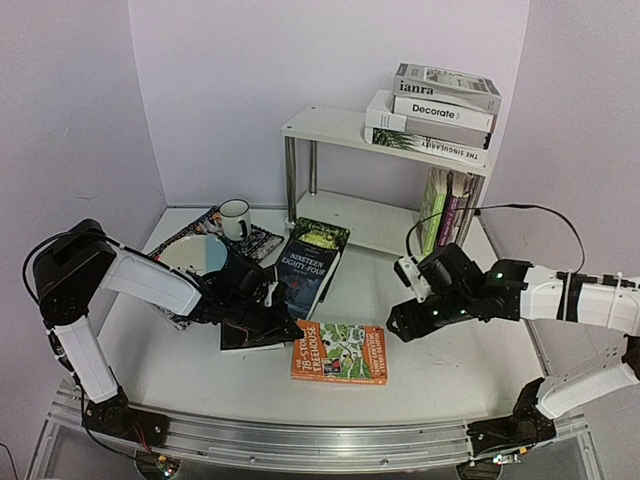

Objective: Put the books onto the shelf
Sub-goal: Pick up the book at the center of the board, then pass from the left arm to the right

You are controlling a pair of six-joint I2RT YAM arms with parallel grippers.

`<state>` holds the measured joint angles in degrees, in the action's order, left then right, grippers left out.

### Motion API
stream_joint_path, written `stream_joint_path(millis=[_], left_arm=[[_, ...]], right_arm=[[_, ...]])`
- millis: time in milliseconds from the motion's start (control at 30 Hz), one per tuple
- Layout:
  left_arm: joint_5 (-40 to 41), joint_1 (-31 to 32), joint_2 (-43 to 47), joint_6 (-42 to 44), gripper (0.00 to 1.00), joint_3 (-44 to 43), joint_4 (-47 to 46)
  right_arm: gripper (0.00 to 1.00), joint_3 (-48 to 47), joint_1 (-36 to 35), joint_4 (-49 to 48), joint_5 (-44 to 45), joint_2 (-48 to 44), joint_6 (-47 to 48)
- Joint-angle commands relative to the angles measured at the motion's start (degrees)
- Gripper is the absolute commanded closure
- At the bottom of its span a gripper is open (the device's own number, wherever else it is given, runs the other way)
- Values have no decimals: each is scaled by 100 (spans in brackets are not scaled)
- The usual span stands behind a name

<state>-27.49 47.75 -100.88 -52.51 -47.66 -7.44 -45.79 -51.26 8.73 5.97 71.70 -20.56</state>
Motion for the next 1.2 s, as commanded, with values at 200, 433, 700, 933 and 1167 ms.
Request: stream_joint_path(millis=[200,433,700,933,1167], left_arm=[[-359,-174,288,-64,100,-265,-117],[-506,-195,241,-92,100,-329,-119],[-762,-250,167,-188,100,-408,-117],[-996,-340,131,-313,100,-435,-117],[-1402,-451,56,-413,100,-512,-117]], right_arm=[[19,-458,-1692,285,1559,208,2303],[14,-335,-2612,185,2442,639,3049],[11,-436,-3251,-130,3838,1628,3194],[11,-545,-3474,-706,4538,2430,3203],[12,-449,-3536,-1556,4847,2965,3530]])
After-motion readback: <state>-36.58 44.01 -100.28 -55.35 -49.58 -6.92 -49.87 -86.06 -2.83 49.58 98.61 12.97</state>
